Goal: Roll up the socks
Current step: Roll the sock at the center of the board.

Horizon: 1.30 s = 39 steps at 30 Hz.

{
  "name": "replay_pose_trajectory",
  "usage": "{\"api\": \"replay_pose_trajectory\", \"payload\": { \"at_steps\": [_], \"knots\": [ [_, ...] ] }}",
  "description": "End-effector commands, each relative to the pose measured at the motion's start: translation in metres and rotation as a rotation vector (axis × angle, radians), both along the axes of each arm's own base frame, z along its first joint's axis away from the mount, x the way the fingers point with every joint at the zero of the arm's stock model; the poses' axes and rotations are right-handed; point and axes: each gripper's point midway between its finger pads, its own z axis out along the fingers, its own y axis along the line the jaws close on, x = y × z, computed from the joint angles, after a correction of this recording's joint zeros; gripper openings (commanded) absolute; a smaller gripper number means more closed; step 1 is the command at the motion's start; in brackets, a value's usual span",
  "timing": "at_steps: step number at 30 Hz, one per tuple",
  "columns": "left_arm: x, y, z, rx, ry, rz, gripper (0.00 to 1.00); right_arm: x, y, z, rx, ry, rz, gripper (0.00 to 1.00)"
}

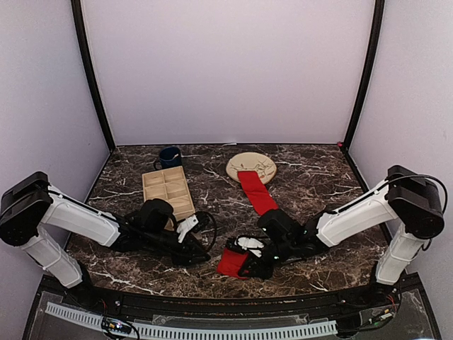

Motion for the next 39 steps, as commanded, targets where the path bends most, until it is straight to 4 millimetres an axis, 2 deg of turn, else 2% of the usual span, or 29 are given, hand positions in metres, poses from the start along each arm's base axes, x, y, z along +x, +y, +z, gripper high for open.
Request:
{"api": "replay_pose_trajectory", "payload": {
  "at_steps": [1,12,22,34,35,36,39],
  "knots": [
    [-0.005,-0.01,0.018,-0.044,-0.116,-0.05,0.44,-0.009,-0.018,-0.025,-0.101,0.123,0.011,0.0],
    [-0.028,-0.022,0.007,0.046,-0.229,-0.146,0.48,-0.008,-0.02,-0.028,-0.096,0.278,0.018,0.0],
    [-0.026,-0.037,0.007,0.113,-0.351,-0.208,0.52,-0.009,-0.019,-0.026,-0.095,0.344,0.03,0.0],
    [-0.034,-0.051,-0.001,0.156,-0.385,-0.306,0.53,-0.007,-0.02,-0.026,-0.095,0.391,0.031,0.0],
    [-0.034,-0.052,-0.002,0.158,-0.388,-0.311,0.57,-0.007,-0.019,-0.026,-0.094,0.395,0.034,0.0],
    [-0.035,-0.053,-0.003,0.164,-0.392,-0.317,0.66,-0.007,-0.019,-0.026,-0.094,0.398,0.037,0.0],
    [-0.036,-0.056,-0.006,0.175,-0.399,-0.334,0.7,-0.008,-0.019,-0.026,-0.096,0.405,0.041,0.0]
  ]
}}
